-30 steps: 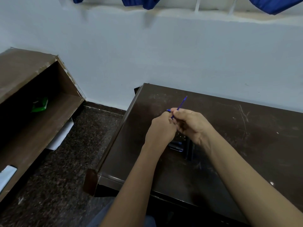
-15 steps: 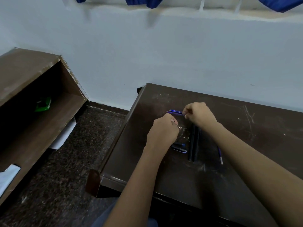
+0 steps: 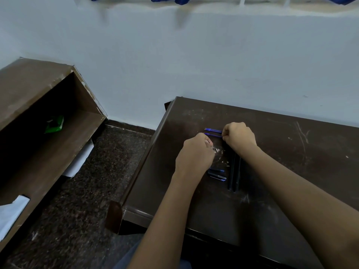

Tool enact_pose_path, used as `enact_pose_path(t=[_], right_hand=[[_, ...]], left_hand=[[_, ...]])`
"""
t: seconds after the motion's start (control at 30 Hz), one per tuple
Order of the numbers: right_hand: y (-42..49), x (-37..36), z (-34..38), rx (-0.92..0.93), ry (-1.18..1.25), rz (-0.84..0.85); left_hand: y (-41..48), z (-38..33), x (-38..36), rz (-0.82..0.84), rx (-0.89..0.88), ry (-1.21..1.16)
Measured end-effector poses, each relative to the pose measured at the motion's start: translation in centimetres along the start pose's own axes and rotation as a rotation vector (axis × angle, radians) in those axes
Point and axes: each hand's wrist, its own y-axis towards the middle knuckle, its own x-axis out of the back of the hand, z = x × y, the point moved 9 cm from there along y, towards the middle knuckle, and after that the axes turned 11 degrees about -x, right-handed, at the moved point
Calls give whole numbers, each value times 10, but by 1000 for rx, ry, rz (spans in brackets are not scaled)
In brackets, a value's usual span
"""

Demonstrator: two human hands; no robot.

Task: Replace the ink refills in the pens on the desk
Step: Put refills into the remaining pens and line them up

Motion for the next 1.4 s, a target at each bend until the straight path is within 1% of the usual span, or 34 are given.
enact_pose_path(t=[0.2, 0.37, 0.6, 0.7, 1.2, 1.4], right_hand=[[4, 3, -3, 5, 31, -16], [6, 6, 2, 87, -3, -84], [14, 1, 10, 132, -96, -24], [15, 0, 11, 123, -103, -2], [18, 0, 11, 110, -95, -1], [16, 2, 13, 123, -69, -25]], left_hand=[[0, 0, 0, -4, -5, 3], [0, 1, 0, -5, -6, 4], [1, 1, 0, -3, -11, 10], [1, 1, 0, 2, -10, 7], [2, 3, 0, 18, -6, 10], [2, 2, 1, -4, -21, 24]])
